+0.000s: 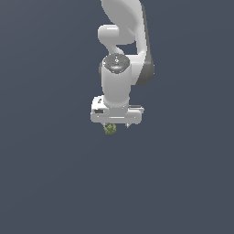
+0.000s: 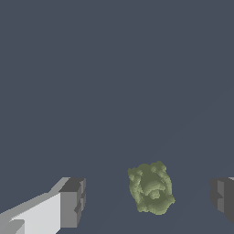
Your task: Pick up the object and move it to a goal position.
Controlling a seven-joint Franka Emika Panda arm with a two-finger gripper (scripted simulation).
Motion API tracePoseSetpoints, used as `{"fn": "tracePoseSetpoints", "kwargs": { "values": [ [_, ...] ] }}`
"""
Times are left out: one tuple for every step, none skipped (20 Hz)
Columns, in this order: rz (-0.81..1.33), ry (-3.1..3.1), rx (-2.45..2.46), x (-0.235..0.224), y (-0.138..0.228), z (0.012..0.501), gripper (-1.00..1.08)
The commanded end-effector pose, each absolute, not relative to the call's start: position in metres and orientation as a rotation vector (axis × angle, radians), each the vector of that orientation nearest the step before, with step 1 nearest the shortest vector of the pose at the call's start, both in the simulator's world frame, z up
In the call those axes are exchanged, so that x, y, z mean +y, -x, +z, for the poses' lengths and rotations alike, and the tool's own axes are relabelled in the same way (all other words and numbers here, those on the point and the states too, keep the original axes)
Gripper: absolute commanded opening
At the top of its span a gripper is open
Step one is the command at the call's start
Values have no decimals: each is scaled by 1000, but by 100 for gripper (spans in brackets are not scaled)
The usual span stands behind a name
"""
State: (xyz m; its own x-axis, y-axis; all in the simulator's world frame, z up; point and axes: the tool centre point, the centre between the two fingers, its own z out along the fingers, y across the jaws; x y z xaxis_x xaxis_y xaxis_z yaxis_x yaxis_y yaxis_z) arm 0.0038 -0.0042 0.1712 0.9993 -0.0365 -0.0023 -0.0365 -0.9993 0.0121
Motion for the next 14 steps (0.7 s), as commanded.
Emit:
{"fn": "tracePoseSetpoints", "kwargs": {
  "values": [
    [-4,-3129,-57,-4,-4,171,100],
    [-4,-3129,-59,-5,-4,171,100],
    [-3,-3129,-64,-6,-4,172,100],
    [-2,-3130,-72,-9,-4,172,100],
    [0,-3131,-84,-13,-4,172,100],
    [2,-3132,-98,-18,-3,173,100],
    [5,-3133,-112,-23,-3,174,100],
    [7,-3133,-123,-27,-3,175,100],
    [8,-3134,-130,-31,-3,175,100],
    [9,-3134,-134,-33,-3,176,100],
    [9,-3134,-134,-34,-3,176,100],
    [10,-3135,-133,-34,-3,176,100],
    [10,-3134,-132,-33,-3,176,100],
    [9,-3134,-133,-33,-3,176,100]
  ]
}}
